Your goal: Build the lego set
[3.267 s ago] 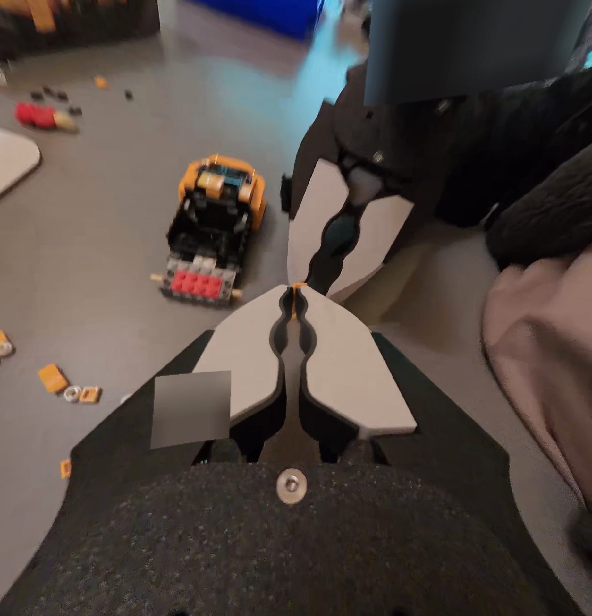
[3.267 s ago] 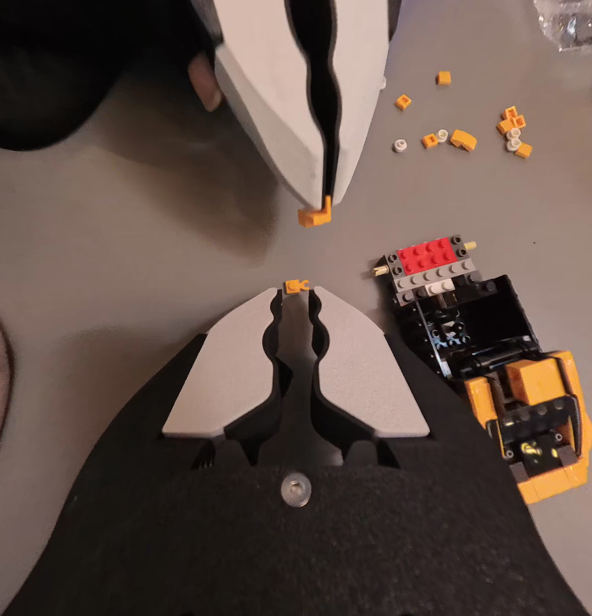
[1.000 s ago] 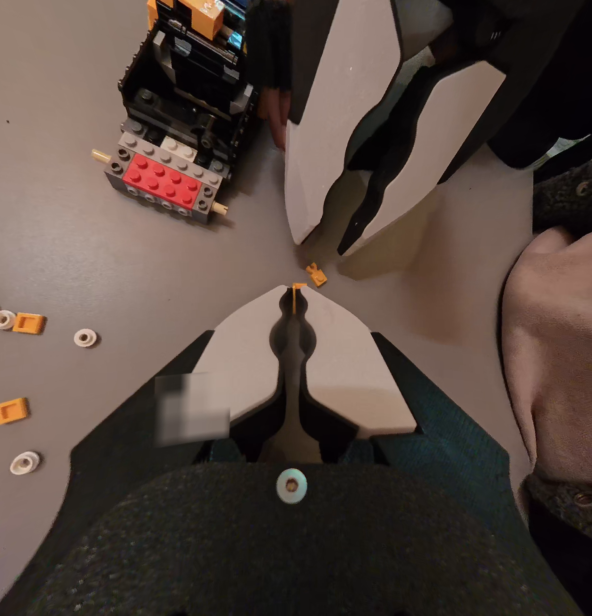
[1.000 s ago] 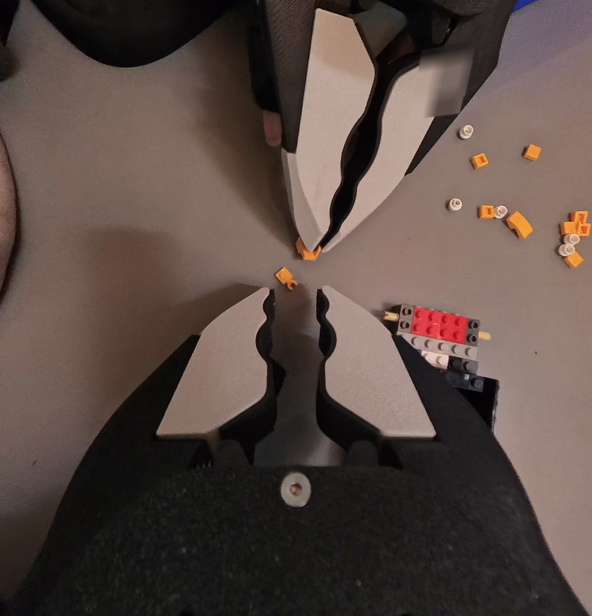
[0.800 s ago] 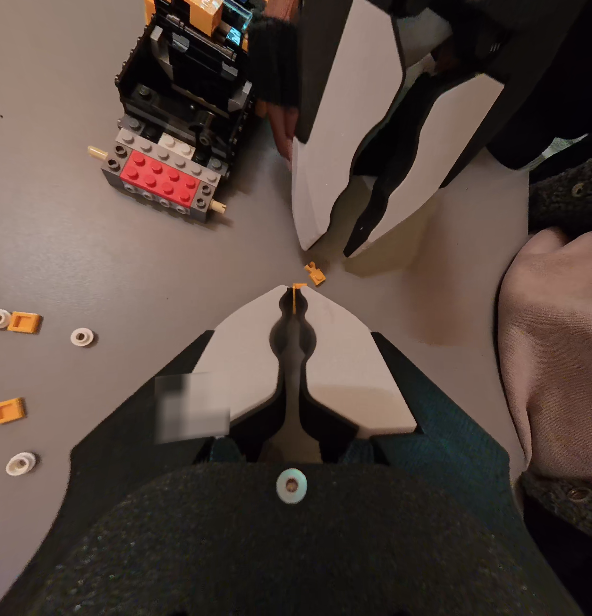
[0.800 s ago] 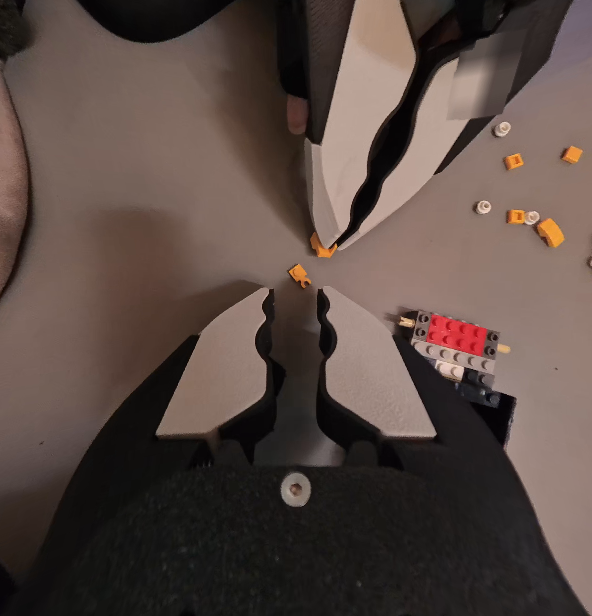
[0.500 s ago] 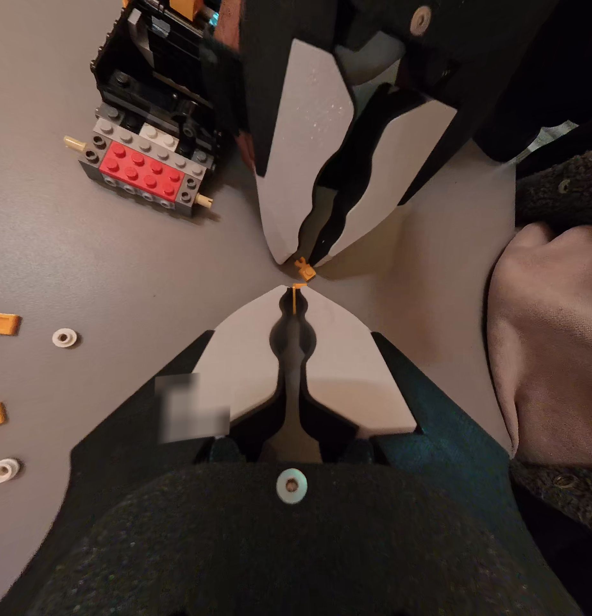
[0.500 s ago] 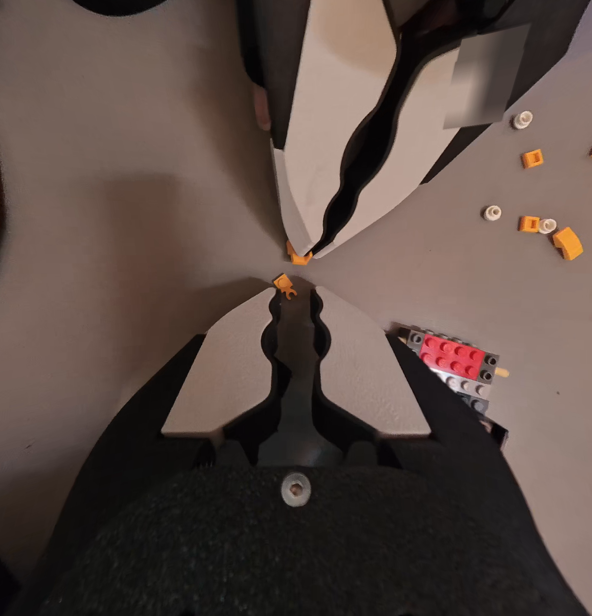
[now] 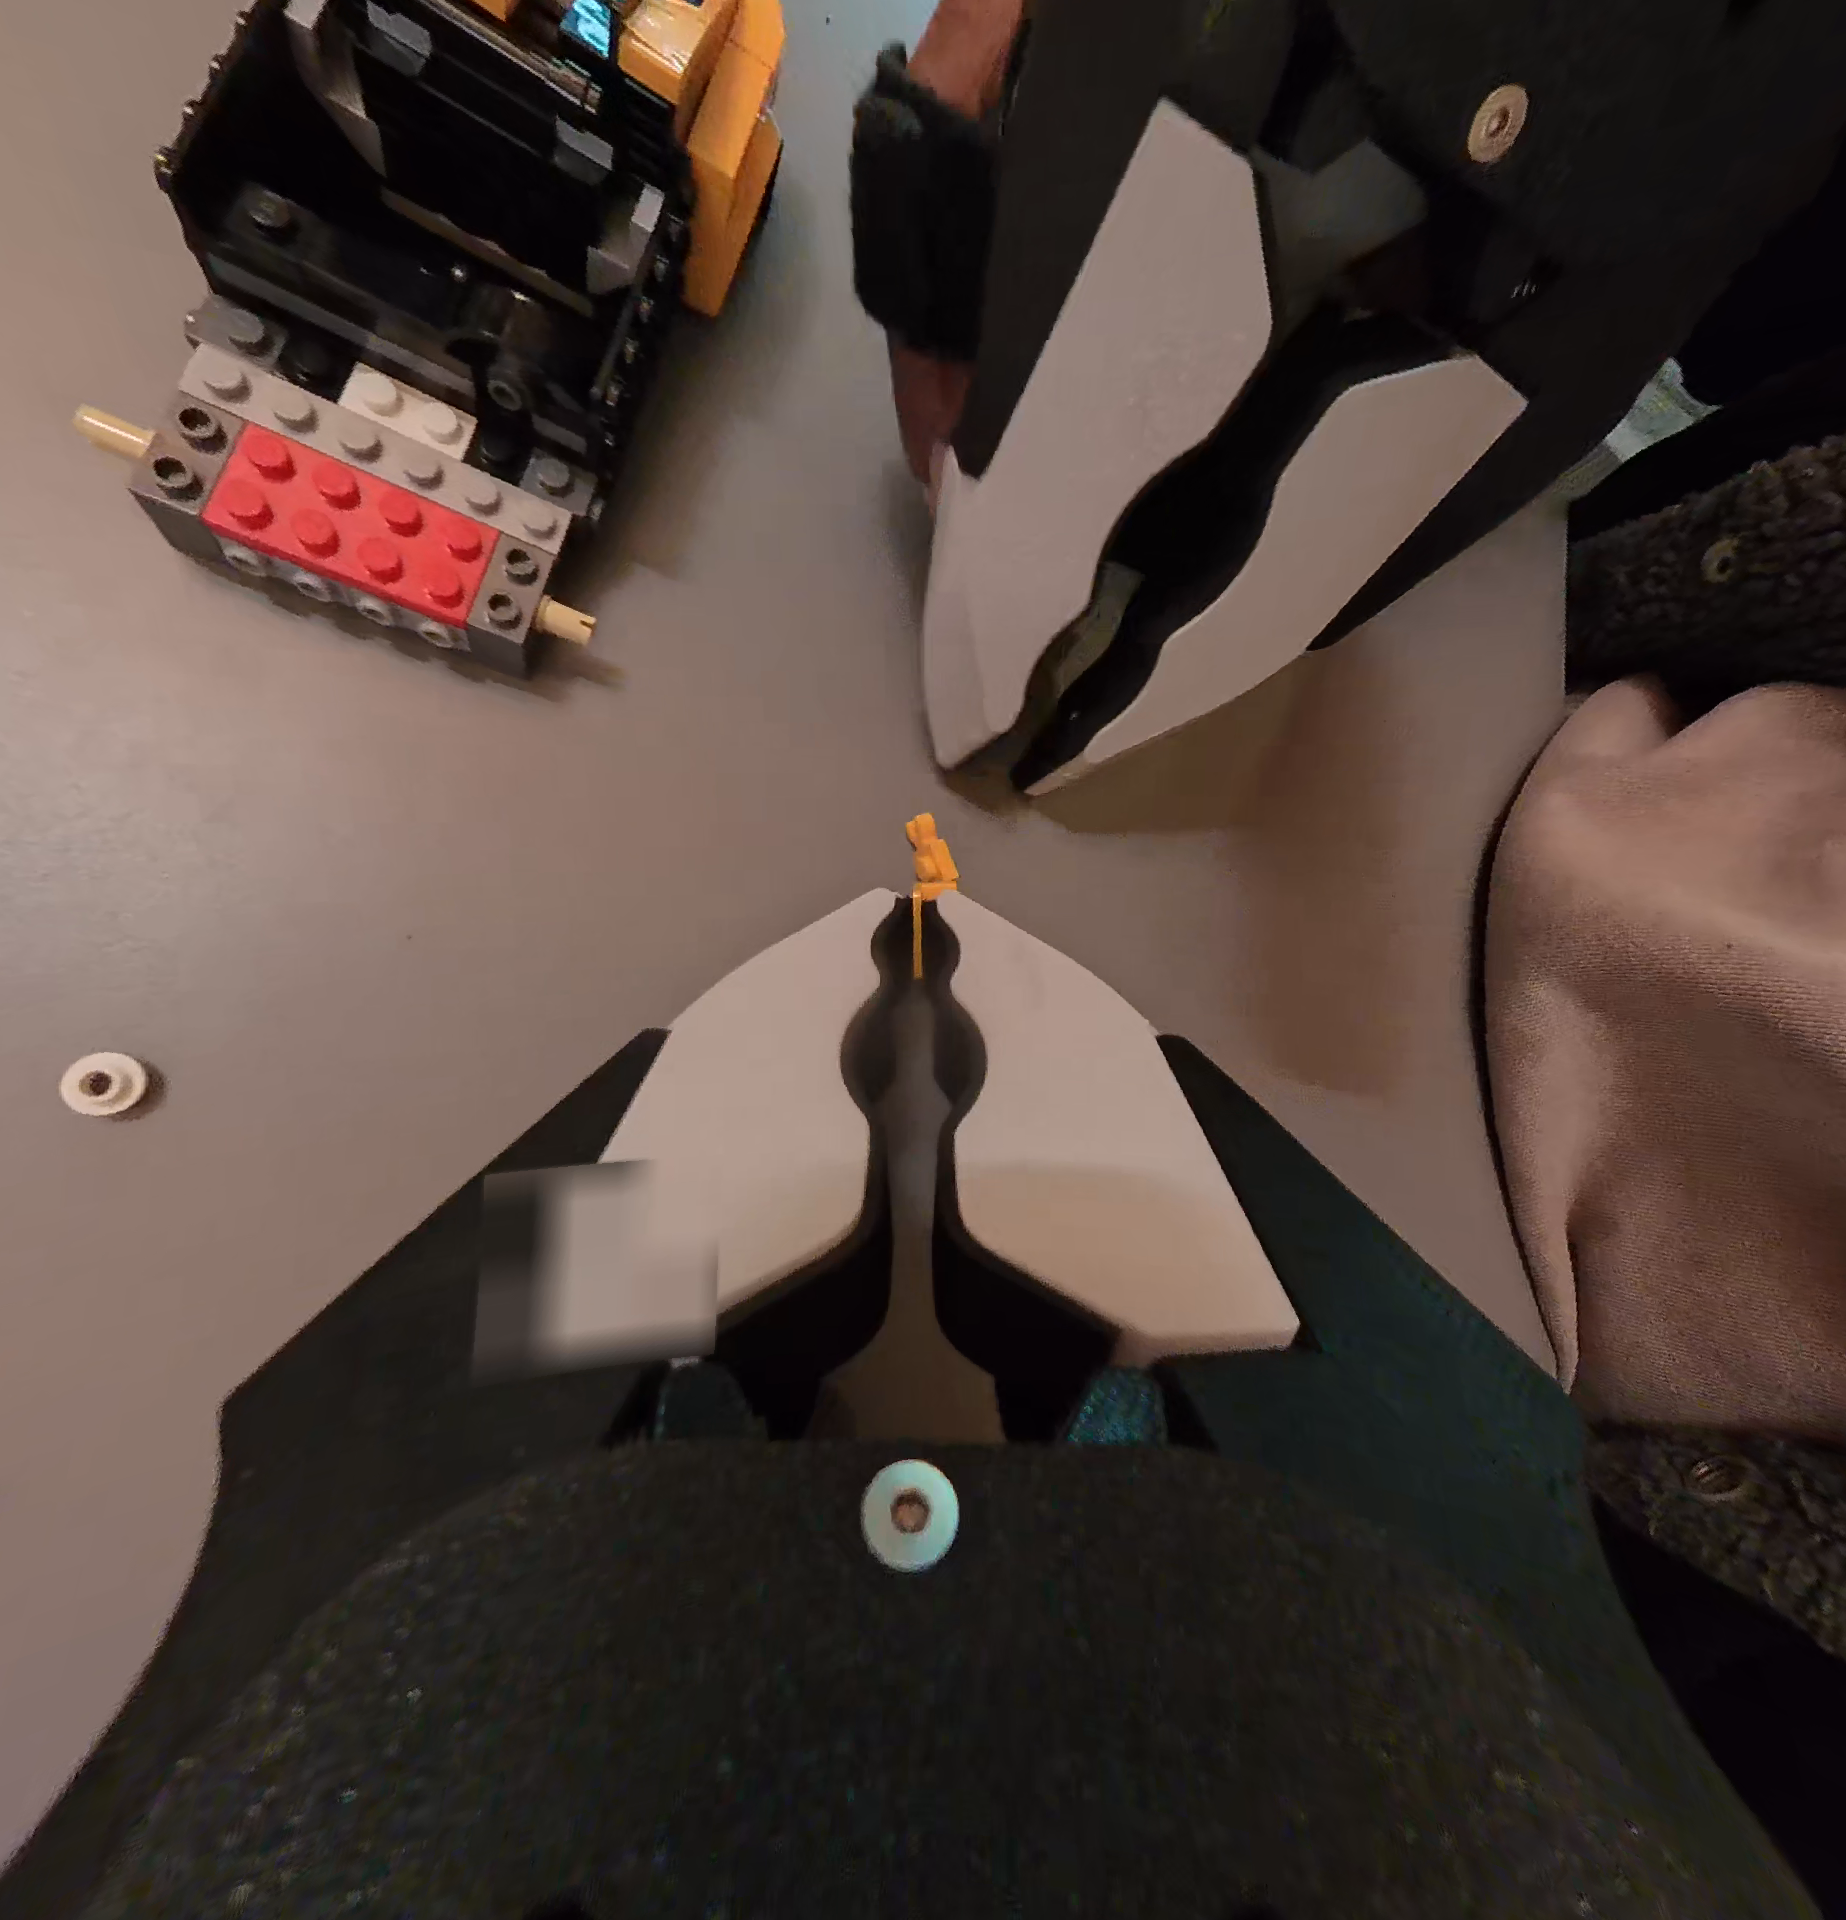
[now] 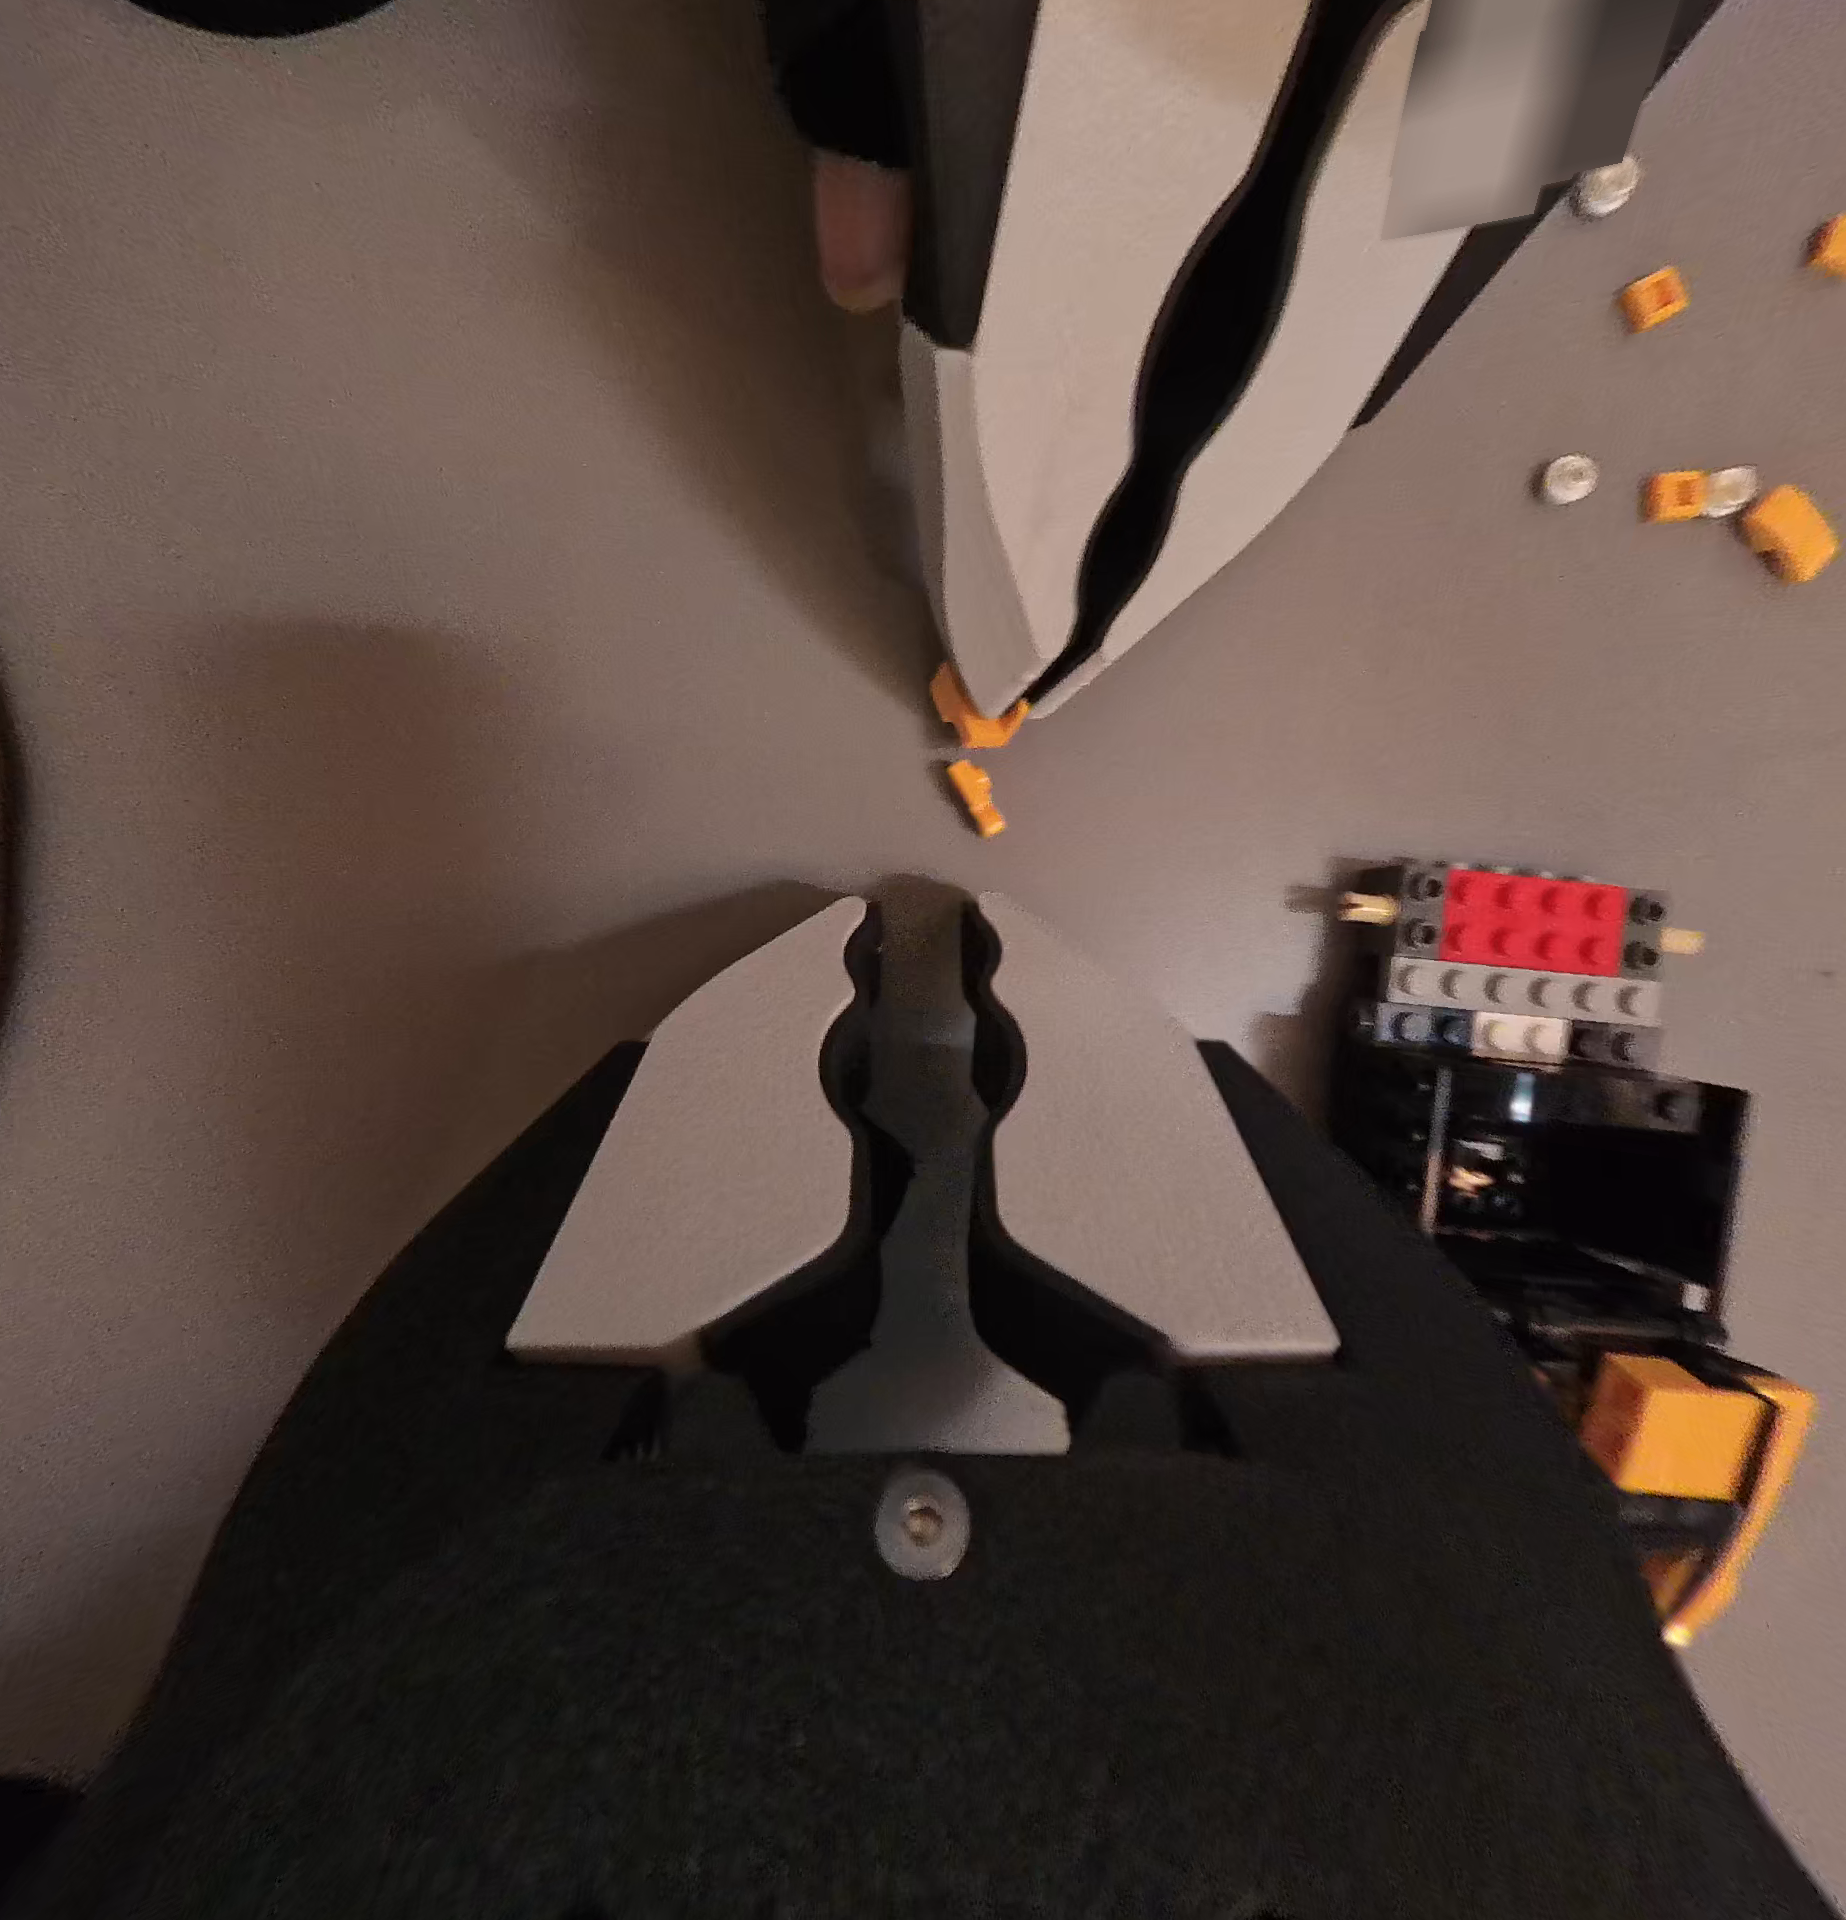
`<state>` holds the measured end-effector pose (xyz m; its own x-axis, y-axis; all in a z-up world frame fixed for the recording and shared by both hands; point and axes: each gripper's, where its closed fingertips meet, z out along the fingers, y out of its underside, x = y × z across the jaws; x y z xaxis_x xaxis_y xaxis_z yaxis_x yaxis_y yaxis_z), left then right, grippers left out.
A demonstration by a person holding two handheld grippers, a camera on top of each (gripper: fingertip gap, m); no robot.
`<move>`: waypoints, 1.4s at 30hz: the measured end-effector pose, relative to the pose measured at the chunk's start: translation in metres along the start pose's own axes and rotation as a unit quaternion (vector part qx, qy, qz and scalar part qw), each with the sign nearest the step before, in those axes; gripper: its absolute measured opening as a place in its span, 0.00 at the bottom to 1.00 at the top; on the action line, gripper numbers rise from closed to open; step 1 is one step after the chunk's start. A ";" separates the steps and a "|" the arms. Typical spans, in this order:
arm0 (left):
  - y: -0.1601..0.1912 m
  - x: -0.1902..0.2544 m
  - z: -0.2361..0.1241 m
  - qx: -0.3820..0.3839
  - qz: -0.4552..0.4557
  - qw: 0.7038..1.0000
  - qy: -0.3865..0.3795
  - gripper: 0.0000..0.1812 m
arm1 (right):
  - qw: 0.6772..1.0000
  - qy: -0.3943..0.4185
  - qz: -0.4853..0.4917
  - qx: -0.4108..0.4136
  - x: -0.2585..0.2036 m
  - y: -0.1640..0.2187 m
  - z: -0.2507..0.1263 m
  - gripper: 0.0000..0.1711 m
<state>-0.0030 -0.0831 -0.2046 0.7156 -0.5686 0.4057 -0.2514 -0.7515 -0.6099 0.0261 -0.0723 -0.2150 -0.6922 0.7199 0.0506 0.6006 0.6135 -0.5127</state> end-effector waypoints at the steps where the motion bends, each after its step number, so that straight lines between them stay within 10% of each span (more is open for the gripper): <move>1: 0.000 0.000 0.000 0.000 -0.001 1.000 -0.001 0.00 | 1.000 0.012 -0.006 0.005 0.005 -0.001 -0.001 0.09; 21: 0.001 0.003 -0.003 -0.003 -0.002 1.000 0.005 0.00 | 0.995 0.083 -0.013 0.060 0.001 -0.018 -0.005 0.07; 30: 0.005 0.007 -0.001 -0.015 0.001 1.000 0.011 0.00 | 0.998 -0.013 -0.017 0.053 0.006 -0.023 0.012 0.03; 42: -0.007 0.009 0.001 0.009 -0.025 1.000 -0.014 0.00 | 0.960 0.274 0.014 -0.063 0.003 -0.002 -0.004 0.02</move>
<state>0.0060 -0.0821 -0.1974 0.7449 -0.5209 0.4169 -0.2032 -0.7723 -0.6019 0.0243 -0.0698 -0.2101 -0.3825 0.7779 0.4986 0.6829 0.6015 -0.4145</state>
